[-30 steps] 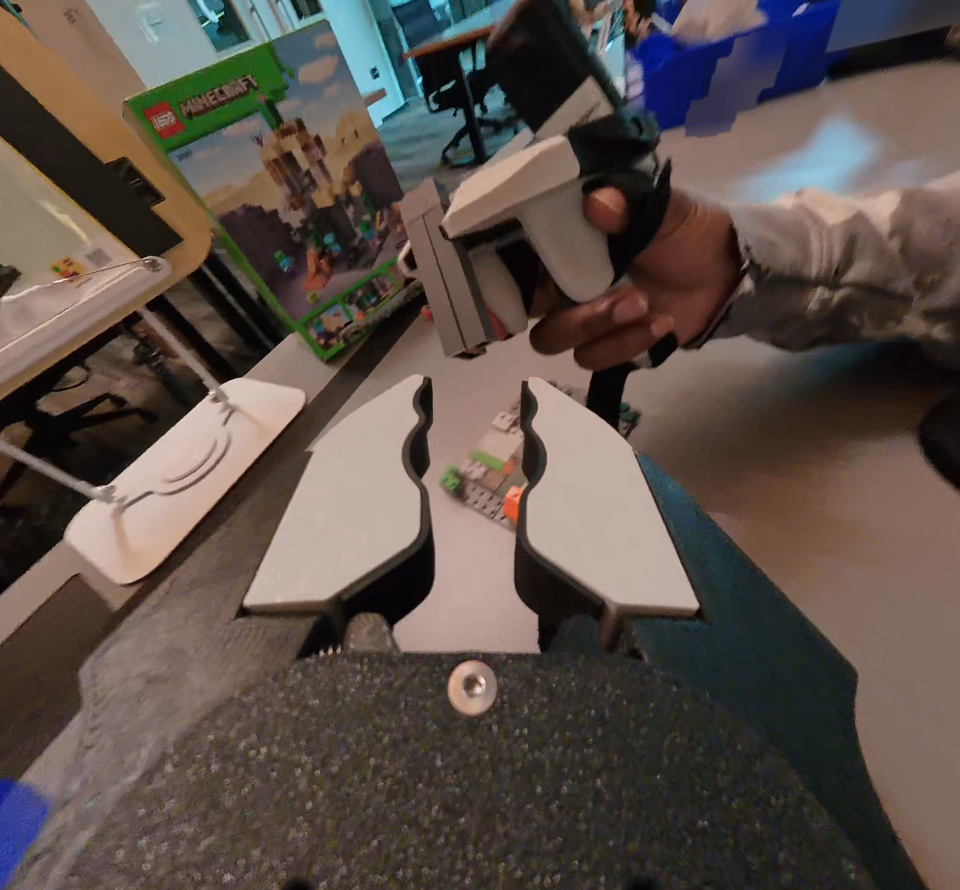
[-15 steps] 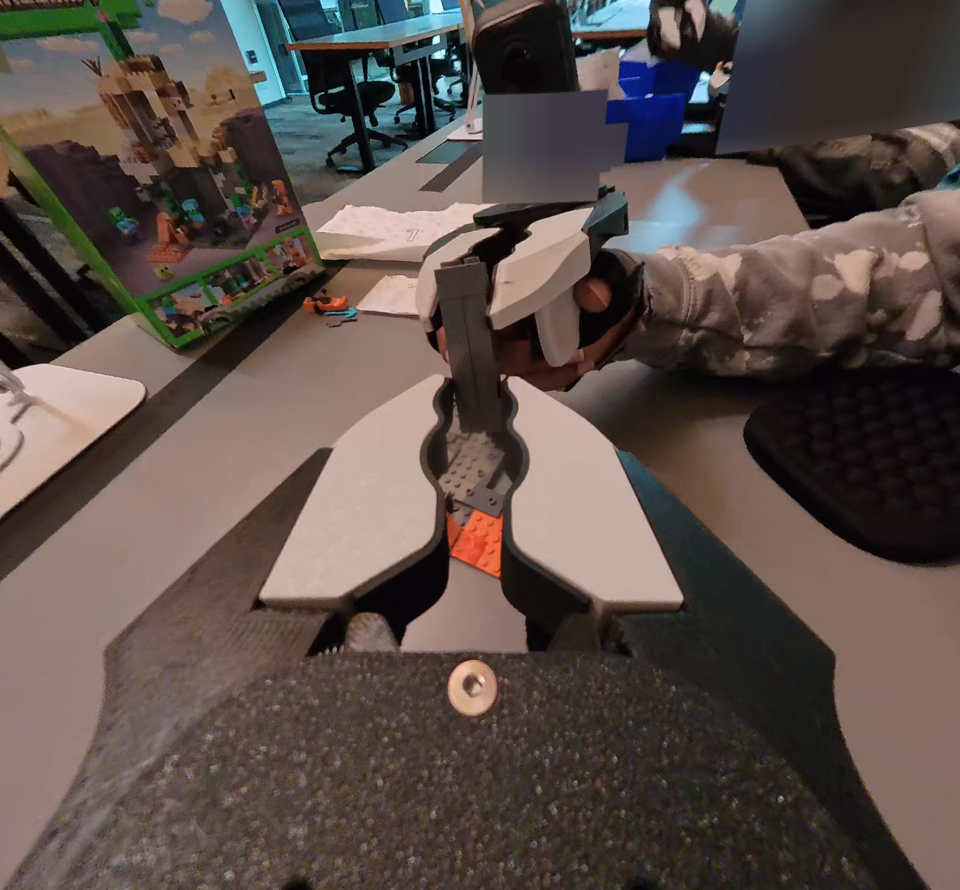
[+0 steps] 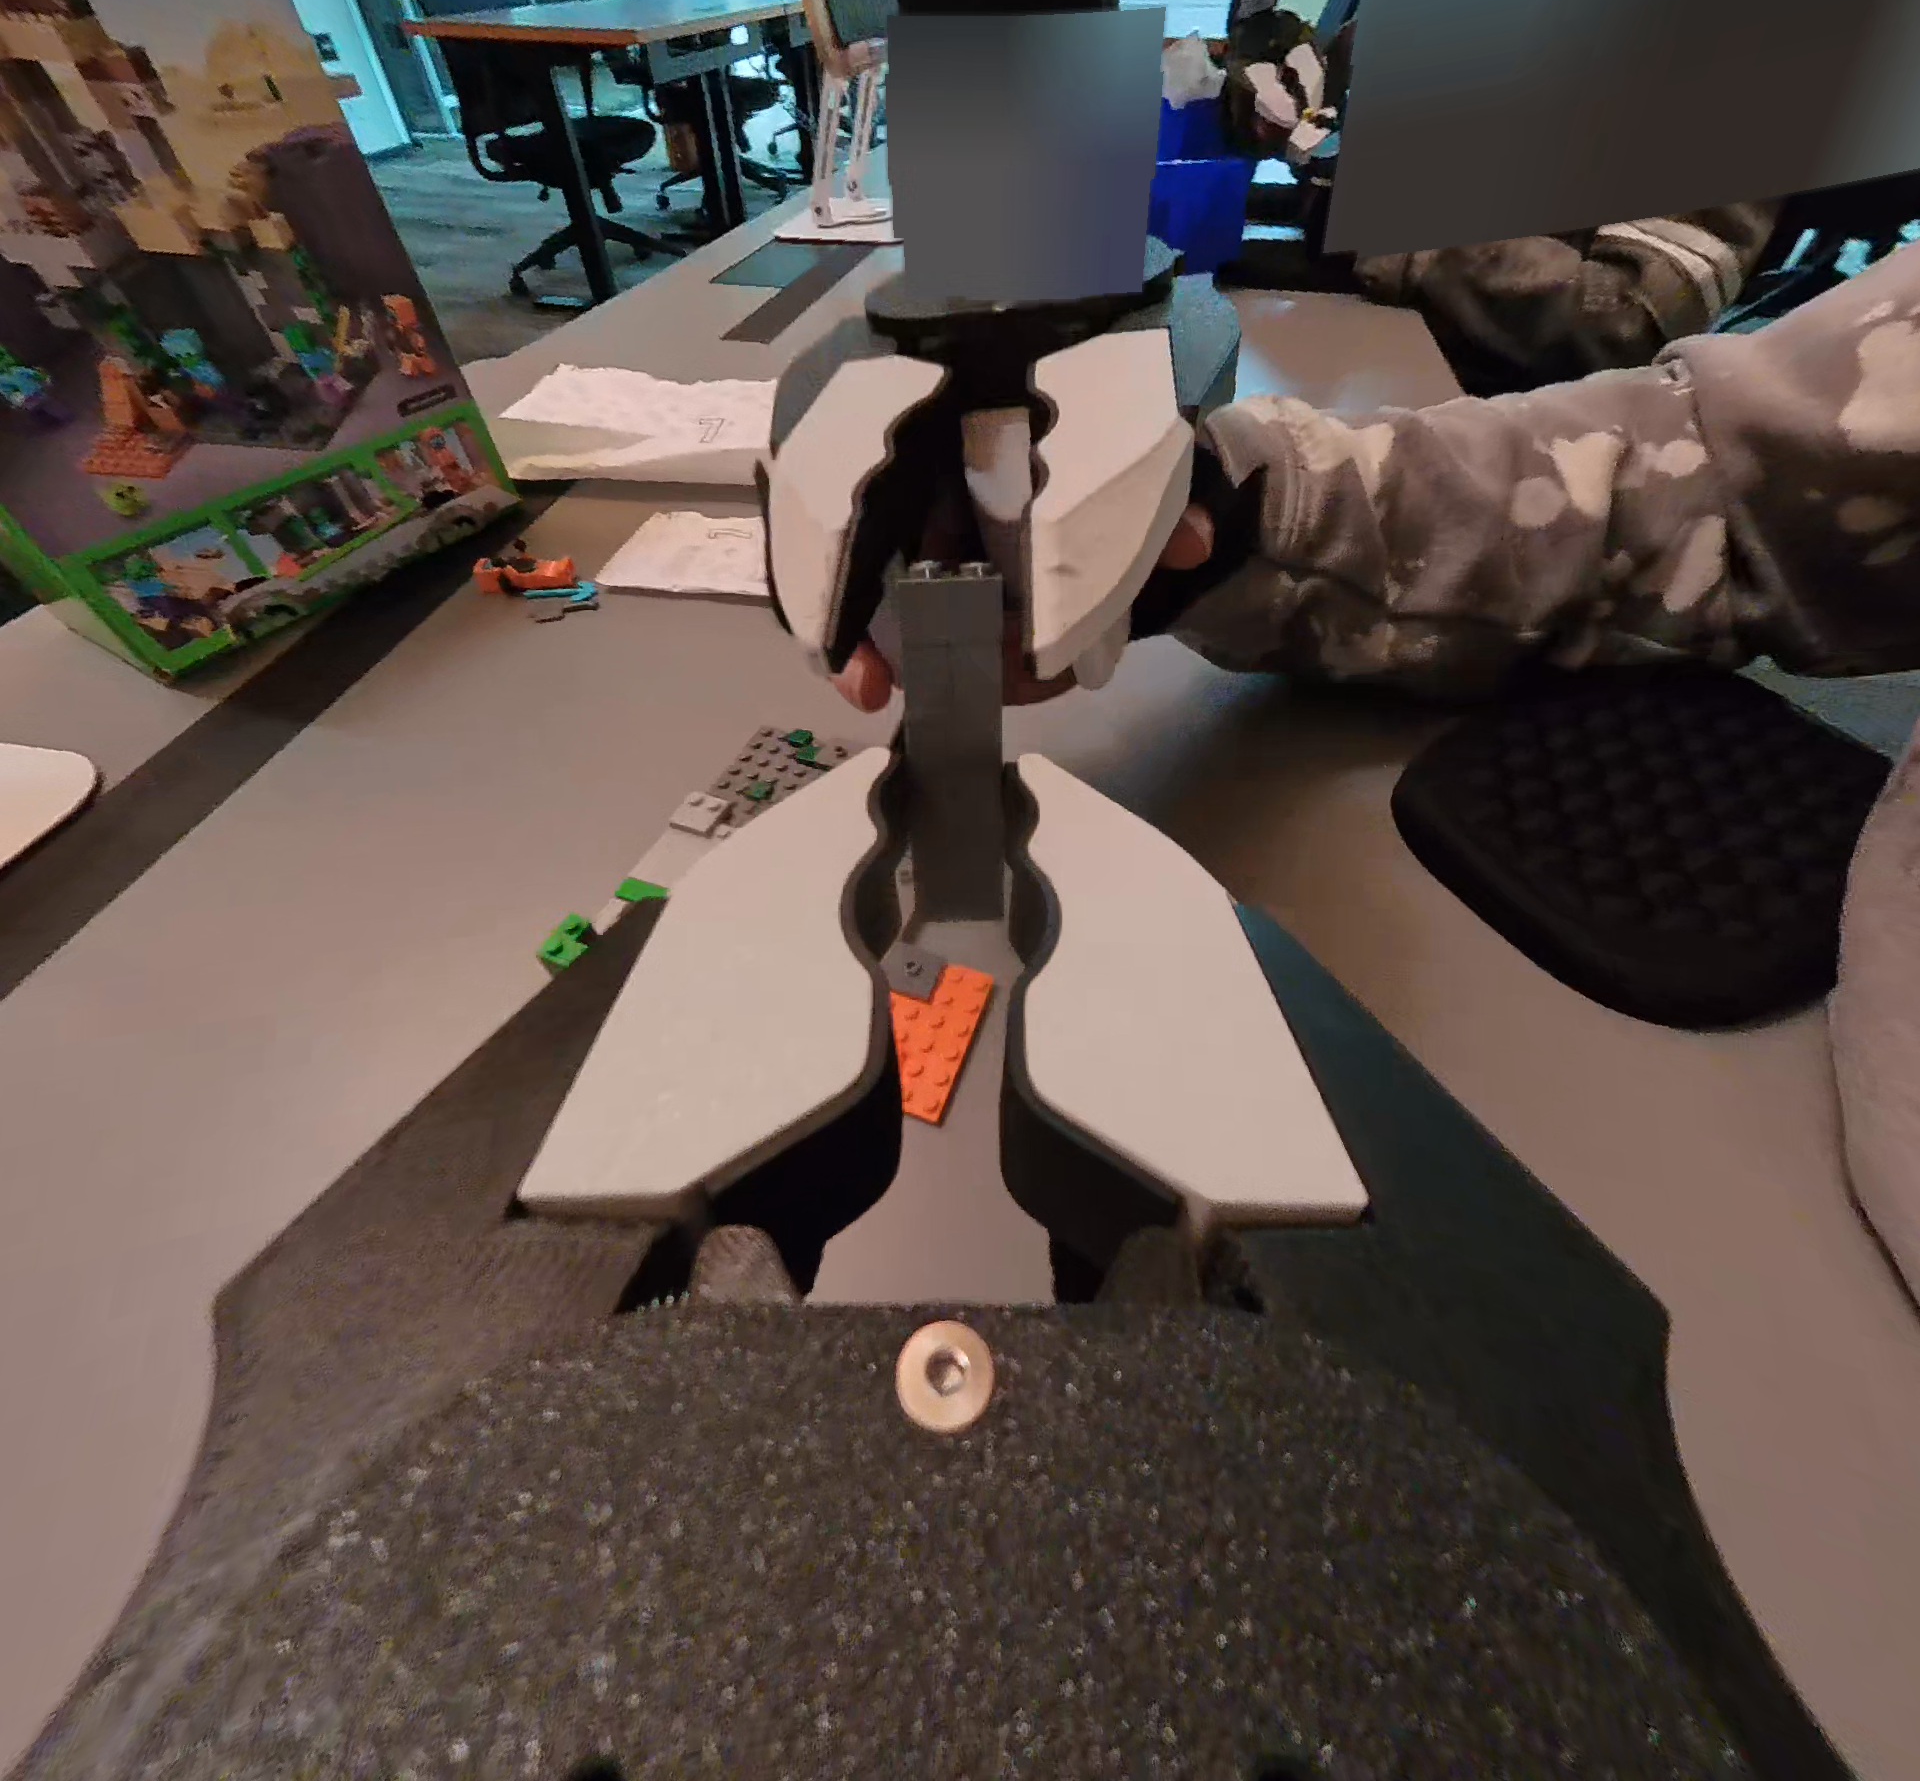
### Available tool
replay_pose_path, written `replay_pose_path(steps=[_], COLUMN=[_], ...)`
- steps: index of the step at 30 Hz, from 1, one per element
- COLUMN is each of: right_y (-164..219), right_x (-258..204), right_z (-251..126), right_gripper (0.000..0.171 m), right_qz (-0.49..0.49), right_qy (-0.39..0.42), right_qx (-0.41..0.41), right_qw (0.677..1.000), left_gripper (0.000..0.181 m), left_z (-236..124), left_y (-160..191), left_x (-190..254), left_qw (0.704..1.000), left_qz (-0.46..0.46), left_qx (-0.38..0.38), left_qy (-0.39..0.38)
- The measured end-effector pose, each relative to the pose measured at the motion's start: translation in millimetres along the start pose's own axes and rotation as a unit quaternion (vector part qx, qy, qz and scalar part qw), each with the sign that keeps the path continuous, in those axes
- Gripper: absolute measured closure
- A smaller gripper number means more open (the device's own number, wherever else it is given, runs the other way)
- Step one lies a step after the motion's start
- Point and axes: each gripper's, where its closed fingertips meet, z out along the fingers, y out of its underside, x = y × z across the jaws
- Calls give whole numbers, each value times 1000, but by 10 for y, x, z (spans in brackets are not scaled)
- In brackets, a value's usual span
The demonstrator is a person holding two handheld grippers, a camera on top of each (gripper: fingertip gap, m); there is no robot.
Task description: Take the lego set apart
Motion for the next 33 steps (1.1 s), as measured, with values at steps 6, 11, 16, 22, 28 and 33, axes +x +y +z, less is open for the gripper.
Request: replay_pose_path(steps=[6,11,16,22,28,33], right_y=[21,-83,-164,-242,-866,-935], right_x=[-25,-26,-65,-113,-86,-201], right_z=[13,35,27,-5,-442,-416], right_gripper=[153,154,155,155,154,154], right_qz=[-22,-9,-11,-4,55,-51], right_qy=[-1,-4,-18,-39,-75,3], right_qx=[-4,28,67,98,279,176], right_qw=[1000,1000,998,994,956,983], left_gripper=[164,163,163,163,164,164], left_z=[1,-33,-41,-50,-9,-105], left_y=[18,-60,-124,-207,26,-277], left_x=[17,22,53,90,36,57], left_qw=[1000,999,996,994,998,994], left_qz=[0,-27,-46,-52,-34,-35], left_qx=[-1,28,47,66,16,81], left_qy=[16,37,56,69,46,61])
